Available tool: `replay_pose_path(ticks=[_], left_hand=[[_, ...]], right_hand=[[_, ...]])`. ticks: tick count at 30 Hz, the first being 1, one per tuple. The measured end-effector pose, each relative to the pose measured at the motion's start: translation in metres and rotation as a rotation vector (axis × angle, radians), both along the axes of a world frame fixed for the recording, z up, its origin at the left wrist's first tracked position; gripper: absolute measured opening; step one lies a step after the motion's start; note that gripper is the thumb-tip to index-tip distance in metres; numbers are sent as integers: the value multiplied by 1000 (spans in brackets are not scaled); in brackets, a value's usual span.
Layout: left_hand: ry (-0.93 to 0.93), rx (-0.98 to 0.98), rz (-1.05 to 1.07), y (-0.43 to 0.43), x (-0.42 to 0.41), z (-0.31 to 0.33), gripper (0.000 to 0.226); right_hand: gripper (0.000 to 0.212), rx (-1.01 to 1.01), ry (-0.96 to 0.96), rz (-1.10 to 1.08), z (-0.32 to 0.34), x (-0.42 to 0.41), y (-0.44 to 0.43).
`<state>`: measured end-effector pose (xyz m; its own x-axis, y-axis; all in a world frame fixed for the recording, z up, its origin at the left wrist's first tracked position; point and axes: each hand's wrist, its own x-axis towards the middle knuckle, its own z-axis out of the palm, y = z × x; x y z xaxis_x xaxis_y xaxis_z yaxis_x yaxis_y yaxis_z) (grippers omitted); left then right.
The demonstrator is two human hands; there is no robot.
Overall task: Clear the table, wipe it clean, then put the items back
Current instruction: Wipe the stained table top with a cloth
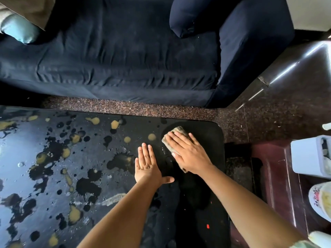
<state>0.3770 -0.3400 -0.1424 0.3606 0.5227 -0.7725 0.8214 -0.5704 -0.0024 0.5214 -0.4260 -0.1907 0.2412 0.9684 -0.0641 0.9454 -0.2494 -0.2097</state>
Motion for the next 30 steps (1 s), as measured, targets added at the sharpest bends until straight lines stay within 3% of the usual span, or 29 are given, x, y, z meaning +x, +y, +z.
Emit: replay_pose_path(ticks=[5,7,10,12,17,19,21,25,27,30], left_hand=[[2,-9,-8,3,2,-2,140],[0,-10,-7,3,1,-2,140],[4,-21,-5,3,0,-2,139],[10,-25,-5,4,1,-1,139],[30,-28,-10,4,3,-2,139],[29,-25,-8,5,2,-2,139],[20,-28,1,5,2,-3,139],[9,-36,1,4,1,0,138],[1,-31,-2,4,1,1,137],[-10,-37,2,4,1,0,137]], right_hand=[[61,-42,43,-579,0,11,45],[60,-31,36,-508,2,0,59],[61,-13,9,-108,4,0,33],[61,-6,-13,-4,2,13,7],[61,-14,22,-535,0,11,44],[59,-35,61,-498,2,1,70],[59,-35,65,-324,2,-9,72],[61,-22,11,-5,0,4,23],[61,-27,-6,-102,-2,16,17],[59,-42,26,-479,-1,13,55]])
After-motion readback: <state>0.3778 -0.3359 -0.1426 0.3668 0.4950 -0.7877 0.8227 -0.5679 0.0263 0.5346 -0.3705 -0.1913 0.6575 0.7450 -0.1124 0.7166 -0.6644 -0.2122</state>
